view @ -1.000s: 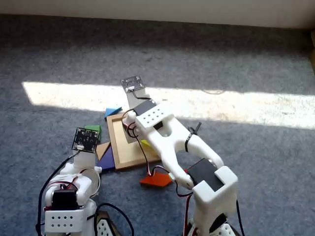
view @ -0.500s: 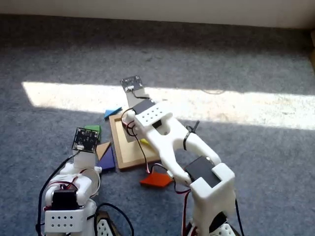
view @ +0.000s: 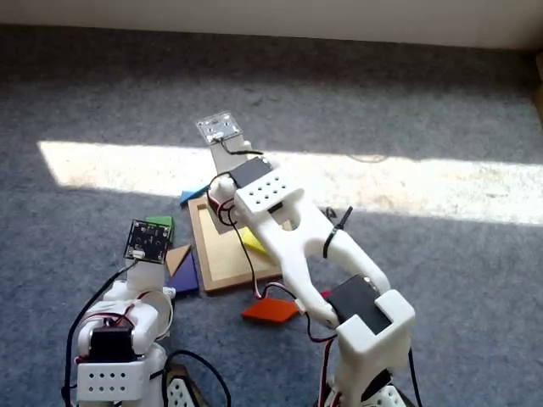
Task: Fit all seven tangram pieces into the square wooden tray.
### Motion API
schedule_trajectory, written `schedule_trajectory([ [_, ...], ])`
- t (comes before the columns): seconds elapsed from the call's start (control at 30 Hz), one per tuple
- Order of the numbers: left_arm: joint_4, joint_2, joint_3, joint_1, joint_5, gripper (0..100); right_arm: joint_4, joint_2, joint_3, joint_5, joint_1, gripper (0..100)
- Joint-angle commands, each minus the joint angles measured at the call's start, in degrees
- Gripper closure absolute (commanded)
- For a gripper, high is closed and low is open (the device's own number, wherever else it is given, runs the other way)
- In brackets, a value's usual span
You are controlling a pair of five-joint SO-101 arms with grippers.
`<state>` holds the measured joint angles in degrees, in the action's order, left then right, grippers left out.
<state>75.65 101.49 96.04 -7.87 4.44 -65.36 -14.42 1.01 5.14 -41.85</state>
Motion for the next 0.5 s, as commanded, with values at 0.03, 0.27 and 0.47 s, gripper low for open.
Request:
schedule_trajectory([
  [0.03, 0.4, 2.8, 1.1, -0.5, 0.2, 99, -0.5, 1.2, -2.9, -1.1, 0.5, 95.7],
  [0.27, 0.4, 2.8, 1.1, -0.5, 0.2, 99, -0.5, -7.8, -3.5, -1.5, 2.4, 95.8],
  [0.47, 0.4, 2.8, 1.1, -0.5, 0.2, 99, -0.5, -8.5, -3.6, -1.6, 7.3, 95.8],
])
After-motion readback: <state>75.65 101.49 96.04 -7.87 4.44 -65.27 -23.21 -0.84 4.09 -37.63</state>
